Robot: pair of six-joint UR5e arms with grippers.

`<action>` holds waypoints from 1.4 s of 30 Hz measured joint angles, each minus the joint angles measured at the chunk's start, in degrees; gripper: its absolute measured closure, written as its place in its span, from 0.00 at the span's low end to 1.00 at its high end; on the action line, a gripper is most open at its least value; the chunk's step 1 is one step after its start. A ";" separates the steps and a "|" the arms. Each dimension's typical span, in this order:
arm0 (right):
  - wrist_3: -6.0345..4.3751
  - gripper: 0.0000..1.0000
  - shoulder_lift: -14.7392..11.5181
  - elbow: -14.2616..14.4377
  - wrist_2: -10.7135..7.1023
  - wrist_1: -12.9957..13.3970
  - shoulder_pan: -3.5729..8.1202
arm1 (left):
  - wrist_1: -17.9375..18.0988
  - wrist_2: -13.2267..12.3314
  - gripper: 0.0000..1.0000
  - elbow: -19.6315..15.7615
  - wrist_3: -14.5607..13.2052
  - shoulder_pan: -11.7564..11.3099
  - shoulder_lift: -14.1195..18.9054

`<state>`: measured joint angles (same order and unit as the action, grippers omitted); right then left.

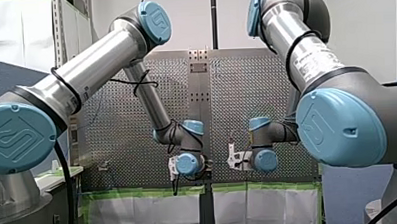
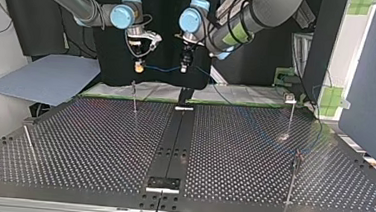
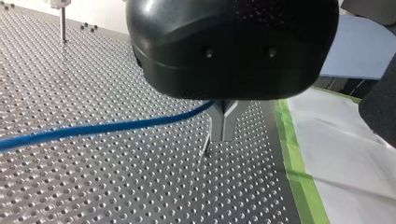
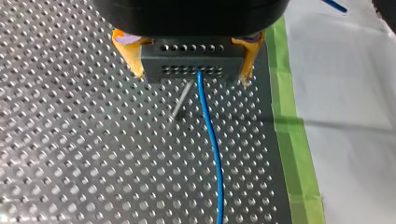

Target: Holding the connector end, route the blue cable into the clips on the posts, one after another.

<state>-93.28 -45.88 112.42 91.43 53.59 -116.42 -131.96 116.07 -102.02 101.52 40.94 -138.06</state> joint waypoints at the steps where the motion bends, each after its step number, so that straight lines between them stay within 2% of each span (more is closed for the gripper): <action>1: -0.02 1.00 -0.51 0.29 -0.01 -0.06 0.19 | 0.14 0.10 1.00 0.06 0.08 0.22 0.00; 7: -0.01 1.00 -2.58 0.95 -0.09 0.73 1.23 | 0.03 1.80 1.00 2.40 0.74 2.52 -0.04; 11: 0.02 1.00 -2.26 0.99 -0.16 1.09 1.74 | -0.60 2.39 1.00 4.08 1.25 3.62 -0.05; 20: 0.32 1.00 -0.27 1.16 -0.68 1.92 2.32 | -0.80 2.62 1.00 5.45 2.39 5.19 -0.20; 24: 0.53 1.00 -0.04 1.43 -0.73 2.06 2.83 | -1.94 3.10 1.00 7.15 2.45 6.34 -1.60; 29: 0.82 1.00 -0.01 1.81 -0.77 2.20 3.65 | -4.46 5.11 1.00 9.78 2.58 8.78 -4.17; 33: 1.74 1.00 0.02 1.96 -0.80 2.09 4.64 | -6.22 6.59 1.00 11.64 3.28 10.35 -6.02; 37: 2.46 1.00 0.05 2.38 -0.80 2.26 6.11 | -6.99 7.11 1.00 13.84 3.60 10.63 -8.14; 42: 2.38 1.00 0.26 3.66 -2.49 4.05 8.81 | -6.65 7.26 1.00 16.80 3.62 10.54 -9.23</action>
<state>-90.91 -45.62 116.08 88.94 57.64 -107.62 -138.61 123.33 -85.22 105.14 51.49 -147.29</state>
